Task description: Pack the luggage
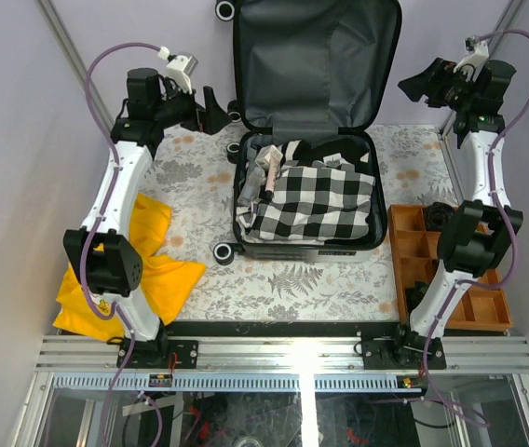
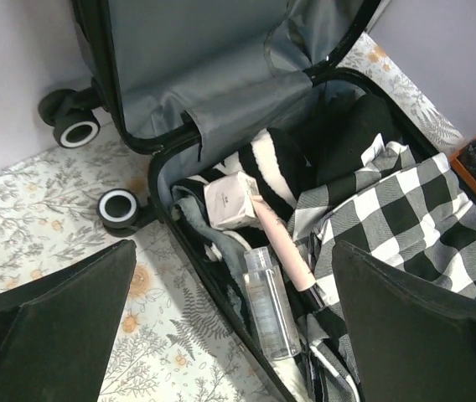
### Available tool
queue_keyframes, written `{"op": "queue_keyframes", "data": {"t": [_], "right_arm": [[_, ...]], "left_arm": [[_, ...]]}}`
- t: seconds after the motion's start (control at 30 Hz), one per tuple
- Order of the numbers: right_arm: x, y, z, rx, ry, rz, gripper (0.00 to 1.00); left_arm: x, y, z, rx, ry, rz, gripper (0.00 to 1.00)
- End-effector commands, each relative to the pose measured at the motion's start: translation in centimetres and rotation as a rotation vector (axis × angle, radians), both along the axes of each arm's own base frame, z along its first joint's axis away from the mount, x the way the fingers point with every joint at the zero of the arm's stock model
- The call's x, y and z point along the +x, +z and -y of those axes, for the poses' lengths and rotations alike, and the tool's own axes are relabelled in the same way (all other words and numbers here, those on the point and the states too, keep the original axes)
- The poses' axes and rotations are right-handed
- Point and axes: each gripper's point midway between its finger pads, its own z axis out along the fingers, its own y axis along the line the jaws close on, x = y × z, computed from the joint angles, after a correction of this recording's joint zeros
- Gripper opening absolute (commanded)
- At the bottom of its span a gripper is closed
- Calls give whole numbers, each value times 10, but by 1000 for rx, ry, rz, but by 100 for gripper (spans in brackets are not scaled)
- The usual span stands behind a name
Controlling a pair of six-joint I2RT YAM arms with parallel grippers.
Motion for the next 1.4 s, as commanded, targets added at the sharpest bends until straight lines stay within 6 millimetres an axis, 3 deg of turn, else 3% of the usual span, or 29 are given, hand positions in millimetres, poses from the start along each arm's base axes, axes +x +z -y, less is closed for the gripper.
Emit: {"op": "queue_keyframes", "data": {"t": [0.0,0.17,0.4,0.57,0.73,0.87,1.1,1.2,1.37], "right_arm": [[23,49,3,-29,-2,177,82],[54,38,9,-30,-8,209,76],[77,26,-11,-31,35,261,77],[106,41,-23,-45,-14,351,74],[120,42,-45,-108,-30,436,65],[121,55,-48,-127,-84,494,49],[106,77,-56,-150,-59,544,1],[94,81,-59,-176,-36,547,0],[61,66,-64,-198,47,514,0]], "left_arm": [[2,34,7,-39,-50,118,100],[-12,25,0,19,-41,110,100],[-37,-1,-6,87,-84,114,100],[-60,-28,0,68,-160,46,100],[-61,-50,0,69,-167,-18,100],[-56,-46,0,53,-168,-13,100],[-37,-36,-2,37,-133,19,100],[-26,-27,-4,17,-112,52,100],[-14,-17,-12,-1,-72,91,100]]}}
